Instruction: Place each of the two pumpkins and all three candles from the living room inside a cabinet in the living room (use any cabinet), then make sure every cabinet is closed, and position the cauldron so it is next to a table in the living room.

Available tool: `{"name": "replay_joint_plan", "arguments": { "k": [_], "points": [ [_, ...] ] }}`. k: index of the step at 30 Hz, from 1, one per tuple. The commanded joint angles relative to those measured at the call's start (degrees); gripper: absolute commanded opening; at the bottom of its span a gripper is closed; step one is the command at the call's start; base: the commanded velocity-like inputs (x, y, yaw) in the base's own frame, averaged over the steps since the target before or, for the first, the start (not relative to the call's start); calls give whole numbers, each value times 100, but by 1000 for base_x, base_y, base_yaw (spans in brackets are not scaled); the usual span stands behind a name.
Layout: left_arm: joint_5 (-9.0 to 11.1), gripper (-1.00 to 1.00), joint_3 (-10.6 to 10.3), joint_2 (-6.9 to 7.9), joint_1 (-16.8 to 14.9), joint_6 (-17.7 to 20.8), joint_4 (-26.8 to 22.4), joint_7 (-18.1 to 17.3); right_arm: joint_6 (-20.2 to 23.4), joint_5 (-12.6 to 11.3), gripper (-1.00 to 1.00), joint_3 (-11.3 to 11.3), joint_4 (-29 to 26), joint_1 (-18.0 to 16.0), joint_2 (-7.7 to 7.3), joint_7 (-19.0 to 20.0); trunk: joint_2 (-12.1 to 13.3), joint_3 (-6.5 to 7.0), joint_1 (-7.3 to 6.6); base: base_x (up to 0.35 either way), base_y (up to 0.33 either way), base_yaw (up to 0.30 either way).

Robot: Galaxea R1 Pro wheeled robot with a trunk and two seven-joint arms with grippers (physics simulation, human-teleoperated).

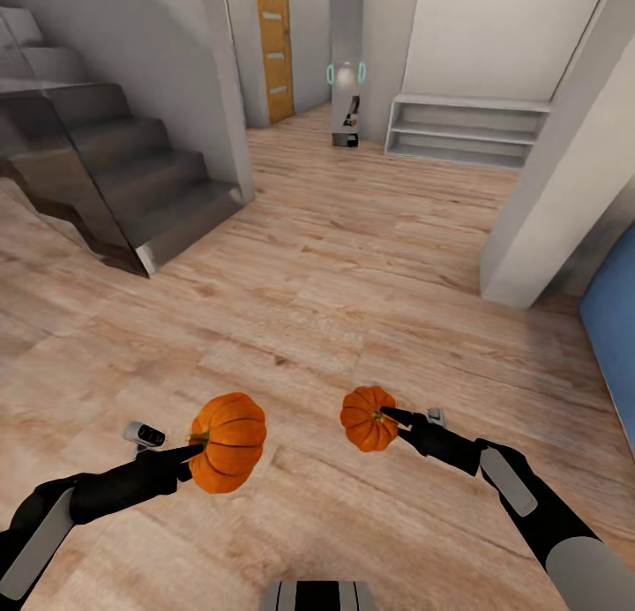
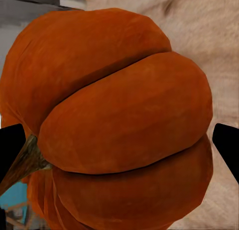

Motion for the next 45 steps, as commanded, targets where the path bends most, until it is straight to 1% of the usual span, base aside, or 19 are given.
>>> {"name": "replay_joint_plan", "arguments": {
  "k": [1, 20, 33, 42, 45],
  "points": [
    [41, -100, -9, 3, -6, 52, 2, -8, 33, -68, -100, 11, -5, -2, -6, -2, 0, 23, -7, -301, 81, 249],
    [40, -100, -9, -3, -3, 52, 11, -1, 33, -66, -100, 14, -5, -2, -2, -14, 25, 500, -56, -312, 84, 250],
    [33, -100, -9, -3, -2, 52, 11, -1, 33, -66, -100, 17, -5, -2, -2, -6, 42, 824, -89, -311, 7, 252],
    [33, -100, -9, -1, -1, 52, 11, -1, 58, -73, -100, 22, -5, -2, -2, 15, 55, 1033, -112, -57, 0, 259],
    [33, -100, -9, -4, -3, 52, 11, 0, 79, -74, -100, 143, -5, -2, -2, 28, 59, 1085, -120, -2, 0, 232]
  ]
}}
